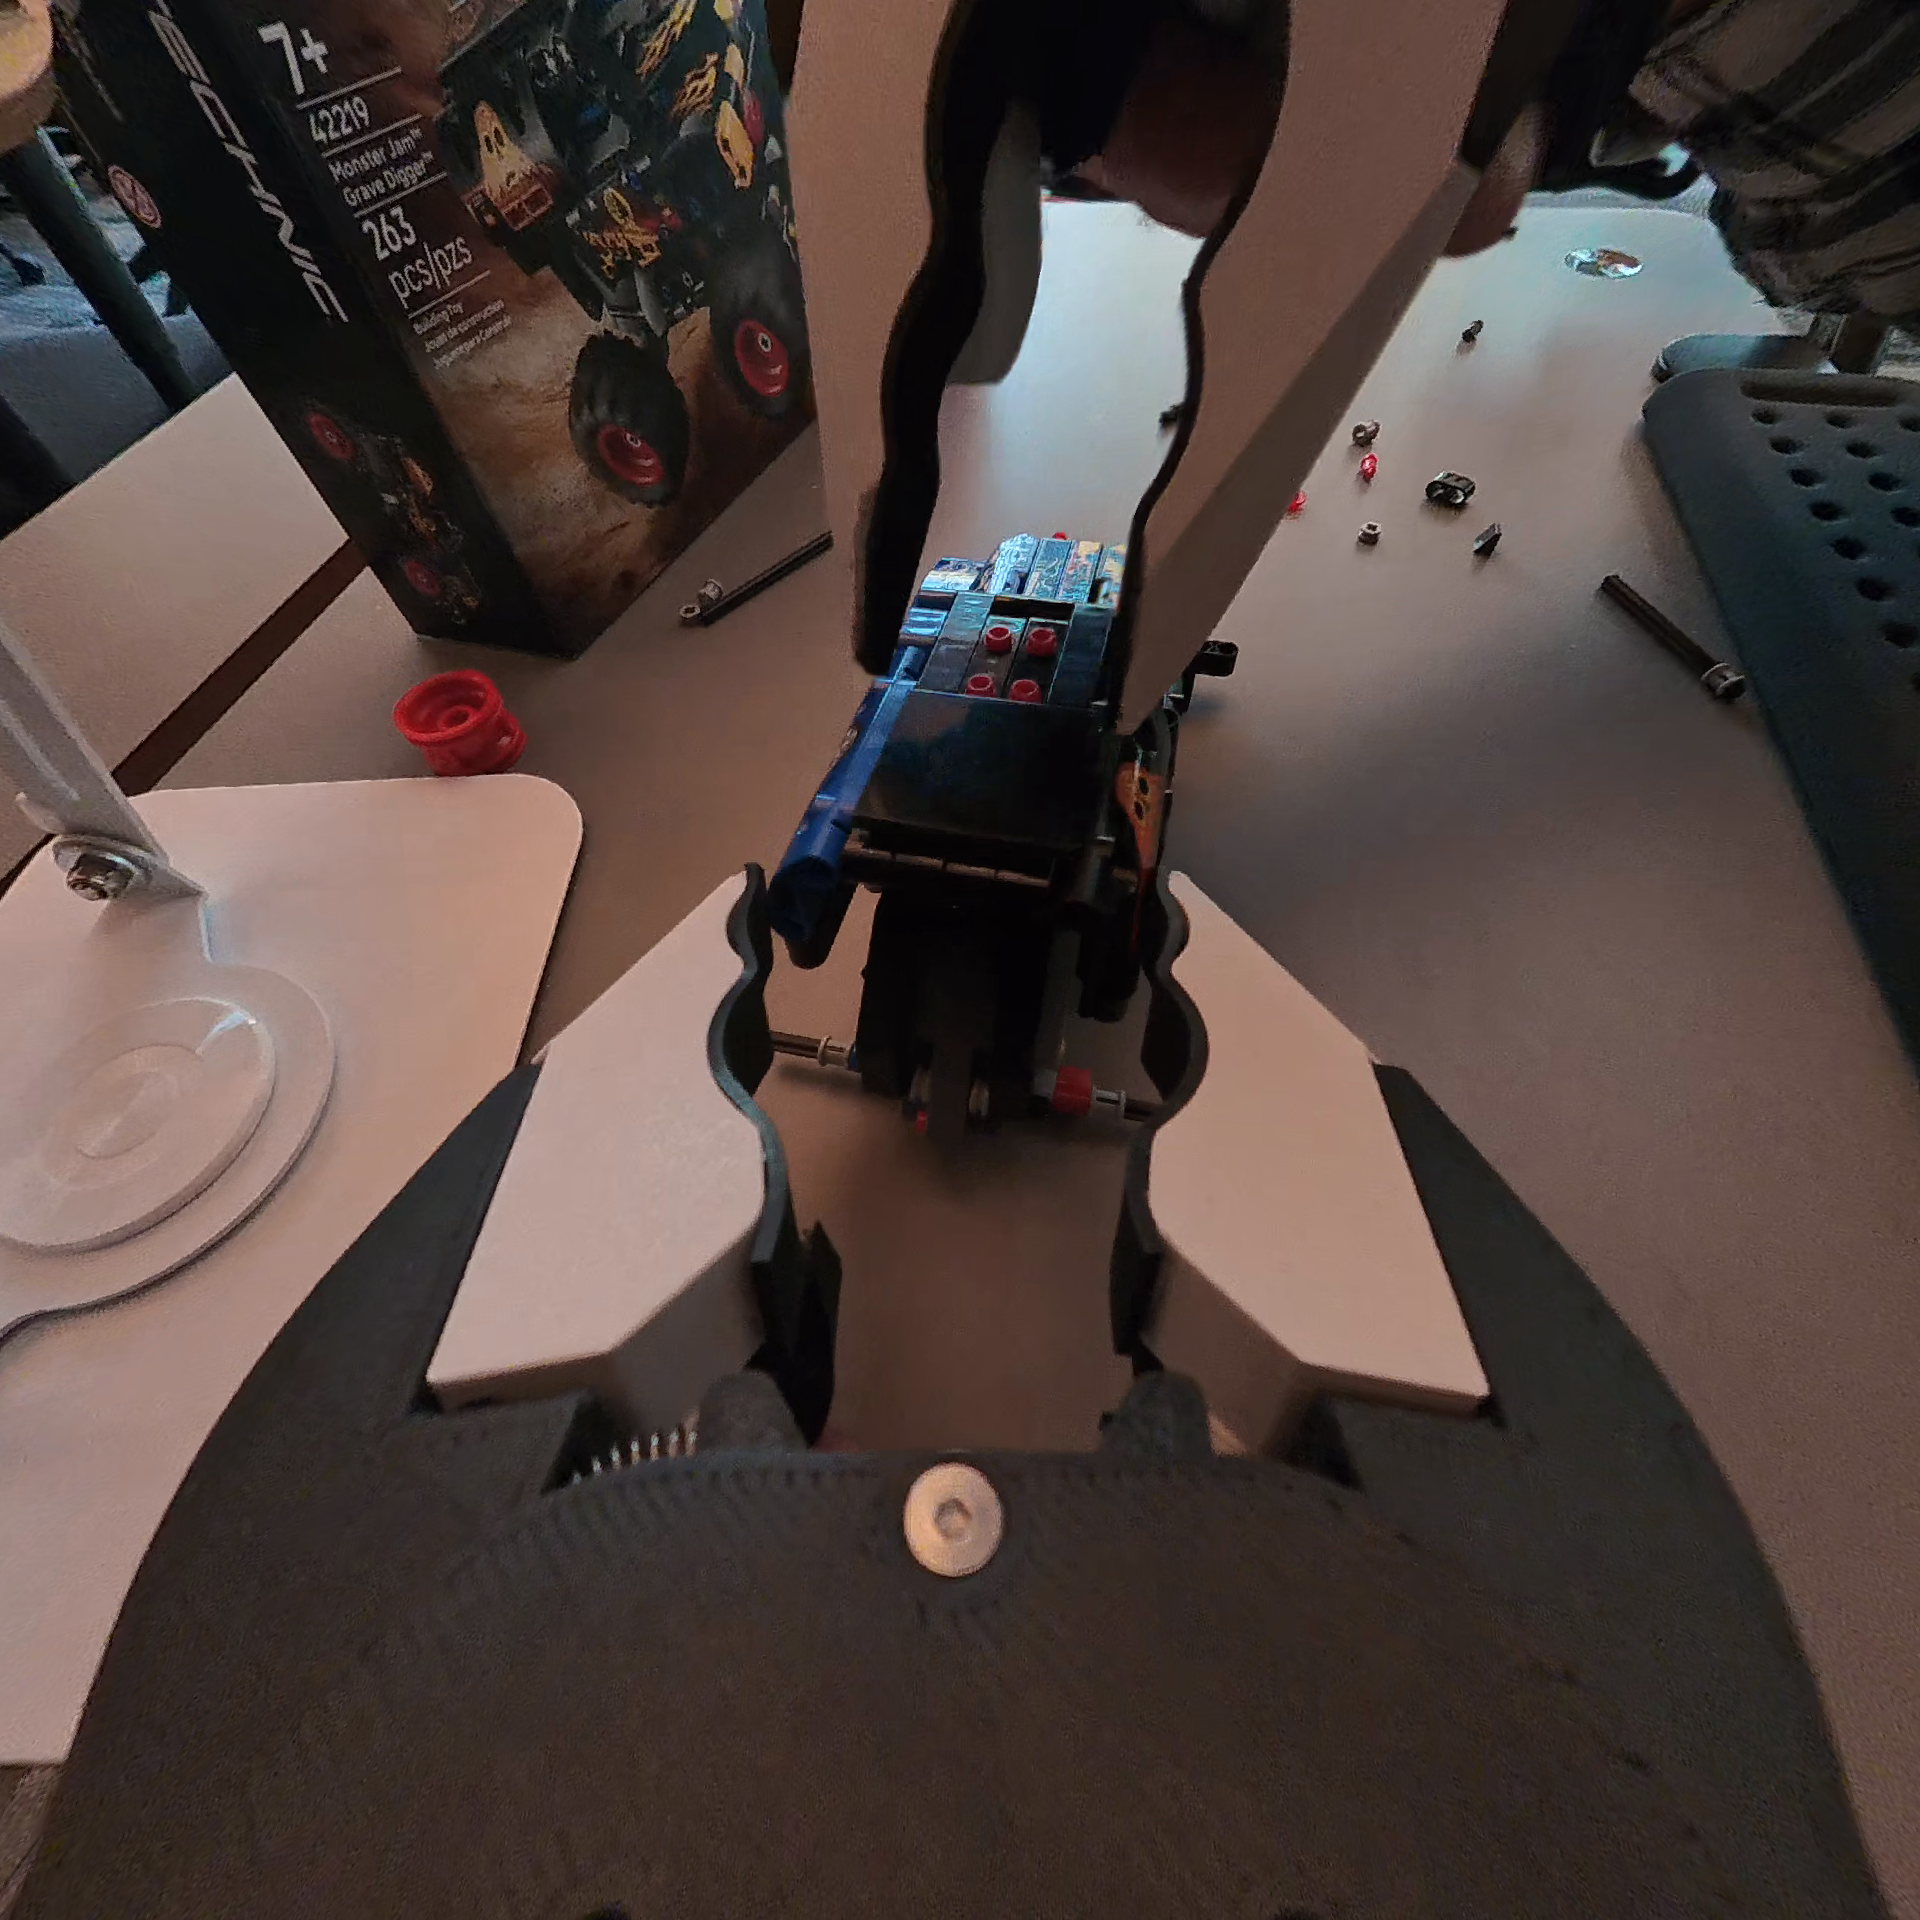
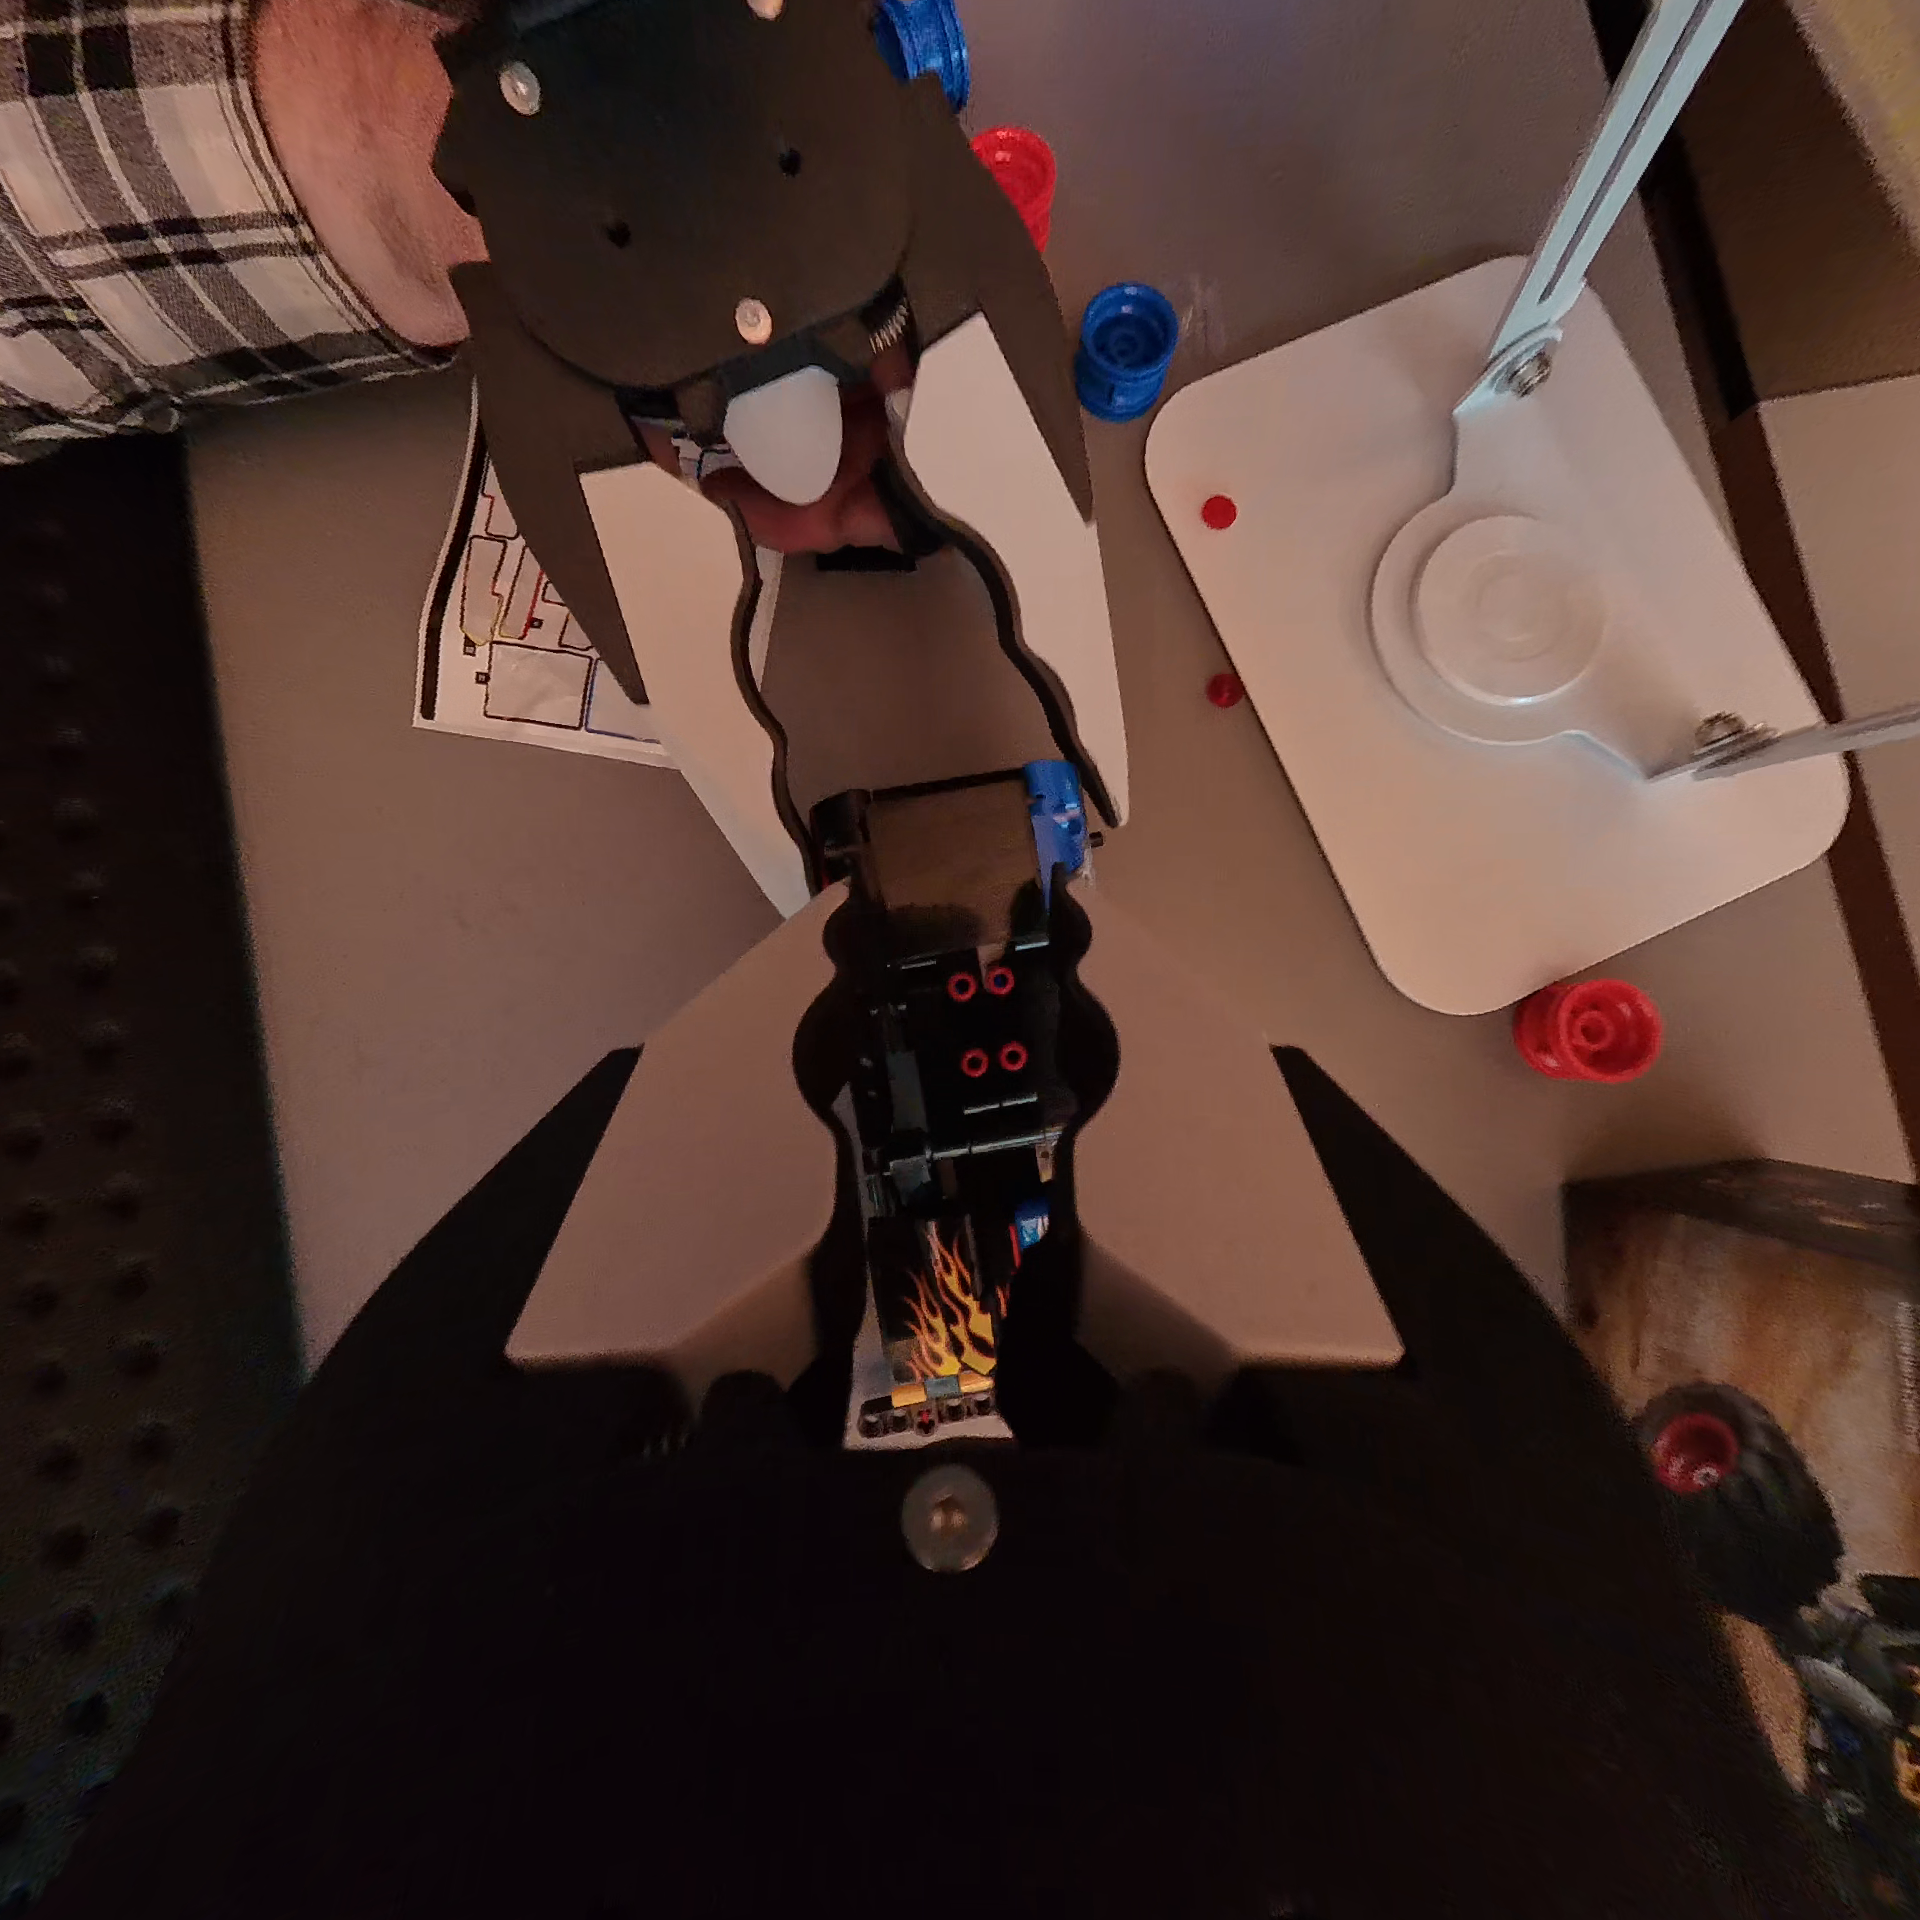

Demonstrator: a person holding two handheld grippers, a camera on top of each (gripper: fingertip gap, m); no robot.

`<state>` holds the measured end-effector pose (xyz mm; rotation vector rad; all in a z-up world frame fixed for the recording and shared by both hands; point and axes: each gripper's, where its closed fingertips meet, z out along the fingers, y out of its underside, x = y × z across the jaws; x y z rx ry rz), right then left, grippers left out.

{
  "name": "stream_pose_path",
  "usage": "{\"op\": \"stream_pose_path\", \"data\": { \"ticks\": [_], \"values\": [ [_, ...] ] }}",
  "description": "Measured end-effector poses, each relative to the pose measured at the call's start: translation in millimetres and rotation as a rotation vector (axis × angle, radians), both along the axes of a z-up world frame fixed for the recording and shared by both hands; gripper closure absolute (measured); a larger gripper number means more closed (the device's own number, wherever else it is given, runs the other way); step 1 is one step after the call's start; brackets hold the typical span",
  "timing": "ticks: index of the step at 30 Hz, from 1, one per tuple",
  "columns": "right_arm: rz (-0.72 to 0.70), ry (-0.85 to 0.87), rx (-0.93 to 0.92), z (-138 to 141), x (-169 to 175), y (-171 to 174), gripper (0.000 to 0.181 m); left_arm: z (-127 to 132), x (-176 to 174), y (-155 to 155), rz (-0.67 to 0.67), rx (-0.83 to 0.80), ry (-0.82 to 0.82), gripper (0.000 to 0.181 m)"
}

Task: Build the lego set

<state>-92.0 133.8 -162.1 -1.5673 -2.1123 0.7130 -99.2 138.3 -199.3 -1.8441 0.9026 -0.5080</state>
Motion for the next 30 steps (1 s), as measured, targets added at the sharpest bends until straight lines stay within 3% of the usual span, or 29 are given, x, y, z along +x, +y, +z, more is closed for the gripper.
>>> {"op": "stream_pose_path", "data": {
  "ticks": [7, 30],
  "values": [
    [0.024, -0.001, -0.008, -6.0, -5.3, -1.1, 0.181, -5.5, 2.3, 0.6, 0.001, 0.000, 0.013, 0.106],
    [0.056, 0.017, 0.064, -6.3, -2.9, 1.1, 0.181, -5.4, 5.9, 0.6, -0.016, 0.018, 0.027, 0.108]
  ]
}}
